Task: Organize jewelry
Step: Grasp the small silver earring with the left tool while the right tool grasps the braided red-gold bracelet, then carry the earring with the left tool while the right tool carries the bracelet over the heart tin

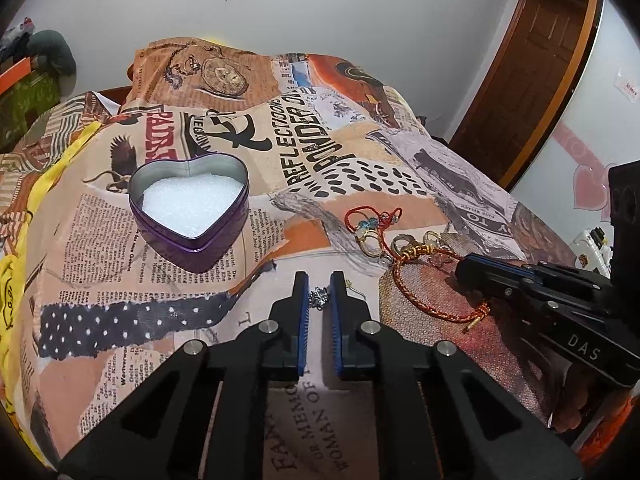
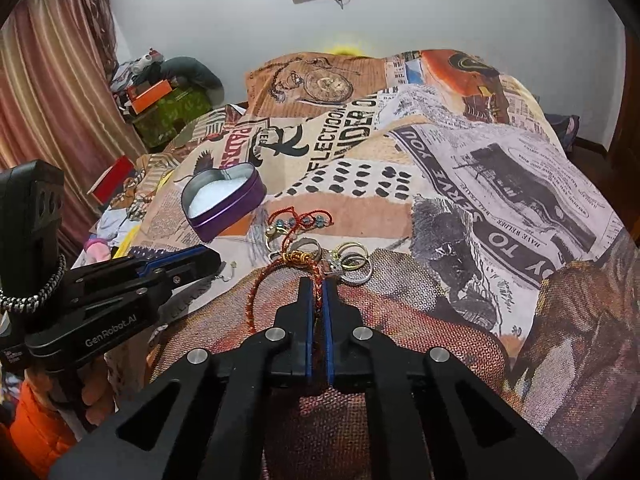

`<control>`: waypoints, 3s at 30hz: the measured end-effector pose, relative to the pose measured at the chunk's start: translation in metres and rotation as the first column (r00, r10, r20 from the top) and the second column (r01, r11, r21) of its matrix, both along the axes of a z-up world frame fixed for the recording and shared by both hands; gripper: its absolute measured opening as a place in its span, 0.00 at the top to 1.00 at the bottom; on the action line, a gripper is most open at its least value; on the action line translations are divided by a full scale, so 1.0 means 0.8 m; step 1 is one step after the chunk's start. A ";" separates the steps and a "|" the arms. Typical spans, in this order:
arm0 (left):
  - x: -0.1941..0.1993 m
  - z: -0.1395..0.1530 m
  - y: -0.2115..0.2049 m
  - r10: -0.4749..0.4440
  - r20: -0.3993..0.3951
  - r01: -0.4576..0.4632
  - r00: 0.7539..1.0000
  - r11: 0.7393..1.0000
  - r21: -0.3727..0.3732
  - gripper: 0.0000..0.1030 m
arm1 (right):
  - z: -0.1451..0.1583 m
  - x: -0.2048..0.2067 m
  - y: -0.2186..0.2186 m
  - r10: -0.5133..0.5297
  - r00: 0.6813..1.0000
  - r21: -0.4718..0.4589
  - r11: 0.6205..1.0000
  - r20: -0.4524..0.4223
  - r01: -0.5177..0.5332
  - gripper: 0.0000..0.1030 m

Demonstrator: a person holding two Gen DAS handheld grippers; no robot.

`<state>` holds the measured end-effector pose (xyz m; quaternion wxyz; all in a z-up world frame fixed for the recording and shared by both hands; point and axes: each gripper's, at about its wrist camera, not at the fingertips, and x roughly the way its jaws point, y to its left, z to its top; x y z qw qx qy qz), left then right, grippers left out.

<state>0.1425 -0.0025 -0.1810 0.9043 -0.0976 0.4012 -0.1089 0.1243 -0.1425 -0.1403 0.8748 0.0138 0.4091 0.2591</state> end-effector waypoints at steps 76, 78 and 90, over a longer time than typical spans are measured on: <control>0.043 0.057 0.131 0.170 0.159 -0.186 0.973 0.978 0.094 0.92 | 0.045 0.099 0.159 0.199 0.979 -0.043 0.979 0.042 -0.197 0.97; 0.050 0.051 0.130 0.156 0.140 -0.170 0.978 0.981 0.093 0.92 | 0.038 0.103 0.163 0.209 0.978 -0.045 0.977 0.018 -0.208 0.97; 0.085 0.015 0.122 0.117 0.044 -0.120 0.992 0.988 0.094 0.92 | 0.010 0.123 0.179 0.232 0.969 -0.048 0.971 -0.080 -0.236 0.97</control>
